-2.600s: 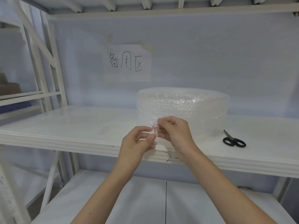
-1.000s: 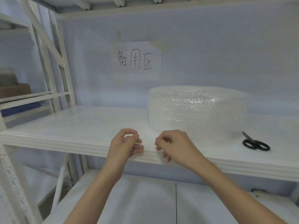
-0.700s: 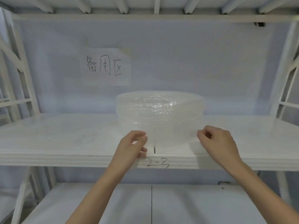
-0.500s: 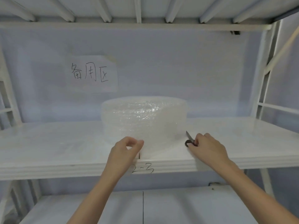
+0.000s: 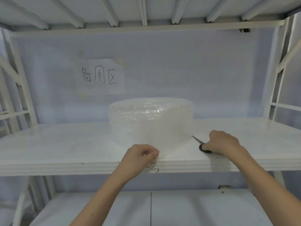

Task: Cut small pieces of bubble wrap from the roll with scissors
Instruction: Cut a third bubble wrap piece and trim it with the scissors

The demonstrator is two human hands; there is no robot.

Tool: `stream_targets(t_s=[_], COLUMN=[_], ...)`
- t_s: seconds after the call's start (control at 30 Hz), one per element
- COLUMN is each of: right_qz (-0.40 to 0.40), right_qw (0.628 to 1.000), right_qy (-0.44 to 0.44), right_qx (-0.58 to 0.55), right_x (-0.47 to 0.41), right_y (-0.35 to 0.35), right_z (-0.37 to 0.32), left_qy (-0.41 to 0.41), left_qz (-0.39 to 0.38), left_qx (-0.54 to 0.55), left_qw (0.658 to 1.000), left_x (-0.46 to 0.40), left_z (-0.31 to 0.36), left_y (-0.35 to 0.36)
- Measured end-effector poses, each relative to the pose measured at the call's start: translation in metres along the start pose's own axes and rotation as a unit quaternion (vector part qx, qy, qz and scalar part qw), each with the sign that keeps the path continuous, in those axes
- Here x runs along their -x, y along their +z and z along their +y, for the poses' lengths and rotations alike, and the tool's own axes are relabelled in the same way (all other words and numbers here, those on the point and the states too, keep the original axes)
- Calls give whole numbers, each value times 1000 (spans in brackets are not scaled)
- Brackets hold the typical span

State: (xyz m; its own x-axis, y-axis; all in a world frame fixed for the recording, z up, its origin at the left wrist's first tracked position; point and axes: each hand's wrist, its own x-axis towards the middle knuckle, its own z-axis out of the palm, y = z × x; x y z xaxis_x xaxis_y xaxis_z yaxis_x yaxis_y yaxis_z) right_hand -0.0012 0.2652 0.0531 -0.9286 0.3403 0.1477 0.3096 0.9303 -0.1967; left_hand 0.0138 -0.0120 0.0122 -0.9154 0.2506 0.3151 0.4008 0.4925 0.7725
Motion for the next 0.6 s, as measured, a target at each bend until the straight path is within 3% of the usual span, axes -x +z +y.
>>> stream_targets(t_s=[0.1, 0.17, 0.2, 0.3, 0.33, 0.4, 0.47, 0.6], right_qz=[11, -35, -73, -149, -169, -217, -272, -311], right_qw=[997, 968, 926, 740, 689, 627, 619, 659], right_qy=[-1, -3, -4, -16, -21, -35, -66, -86], right_qx=[-80, -248, -369, -655, -705, -748, -734, -679], right_x=[3, 8, 13, 34, 42, 56, 70, 99], right_y=[-5, -10, -12, -8, -2, 15, 35, 65], right_z=[11, 24, 30, 39, 38, 30, 18, -11], left_qy=[1, -5, -11, -32, -38, -50, -62, -70], left_qz=[17, 35, 44, 65, 66, 54, 33, 23], left_qx=[28, 54, 67, 89, 96, 123, 164, 183], left_qw=[999, 998, 997, 993, 992, 990, 984, 980], left_x=[3, 4, 5, 6, 7, 8, 9, 7], left_z=[3, 3, 2, -4, -7, -8, -7, -4], left_y=[4, 6, 7, 7, 7, 6, 6, 6])
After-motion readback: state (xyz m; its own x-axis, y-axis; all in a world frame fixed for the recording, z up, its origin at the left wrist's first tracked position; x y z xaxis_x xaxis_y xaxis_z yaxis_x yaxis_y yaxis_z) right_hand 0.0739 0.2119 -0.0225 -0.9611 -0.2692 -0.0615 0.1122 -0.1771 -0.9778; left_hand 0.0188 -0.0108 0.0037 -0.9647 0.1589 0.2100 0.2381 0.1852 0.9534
